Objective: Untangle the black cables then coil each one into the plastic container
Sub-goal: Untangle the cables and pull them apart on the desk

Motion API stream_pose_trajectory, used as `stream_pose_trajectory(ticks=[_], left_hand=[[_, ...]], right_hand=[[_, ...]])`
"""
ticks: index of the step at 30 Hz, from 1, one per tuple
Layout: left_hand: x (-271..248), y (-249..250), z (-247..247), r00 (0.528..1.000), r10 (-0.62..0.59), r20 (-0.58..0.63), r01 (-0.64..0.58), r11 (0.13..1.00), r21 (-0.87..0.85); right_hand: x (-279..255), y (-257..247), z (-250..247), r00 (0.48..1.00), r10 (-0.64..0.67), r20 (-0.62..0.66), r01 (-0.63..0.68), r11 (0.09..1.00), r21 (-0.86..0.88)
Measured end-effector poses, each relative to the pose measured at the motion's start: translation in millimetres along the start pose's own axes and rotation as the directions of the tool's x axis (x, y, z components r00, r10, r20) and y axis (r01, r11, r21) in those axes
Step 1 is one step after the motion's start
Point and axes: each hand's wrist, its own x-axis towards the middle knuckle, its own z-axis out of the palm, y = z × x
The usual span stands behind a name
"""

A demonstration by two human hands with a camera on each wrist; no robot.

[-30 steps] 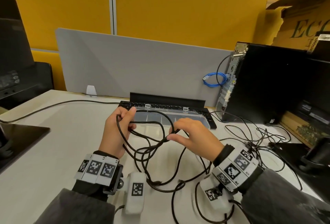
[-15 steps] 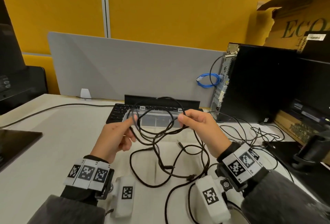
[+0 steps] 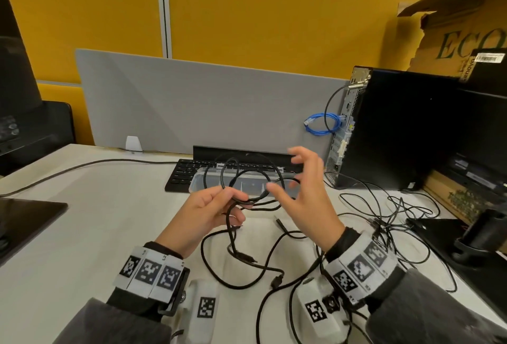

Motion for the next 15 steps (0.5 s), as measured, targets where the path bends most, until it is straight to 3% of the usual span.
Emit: stream_pose_trajectory(ticks=[2,4,8,11,15], left_hand=[[-1,0,1,0.999,0.023,0.039,-0.023,1.0,-0.001],[-2,1,2,0.997,0.03,0.071,-0.027,0.999,-0.039],[-2,2,2,0.989,-0.01,0.145,0.018,0.998,-0.052],[-1,4,-2,0.996,0.049,0.073,-0.044,0.996,-0.071],[0,8,-10,0.992,0.123,-0.003,-0.12,0.957,-0.265]], right_hand=[[-4,-7,0,0.976,-0.159,0.15,0.182,0.972,-0.148],[-9,-12,2,0.931,-0.193,0.31,0.283,0.918,-0.277],[-8,-7,1,0.926,-0.266,0.268,0.366,0.804,-0.468],[-2,2,-5,0.918,-0.275,0.285,0.395,0.698,-0.598],[5,13,-24,0.916,-0.216,0.338,0.393,0.651,-0.649]])
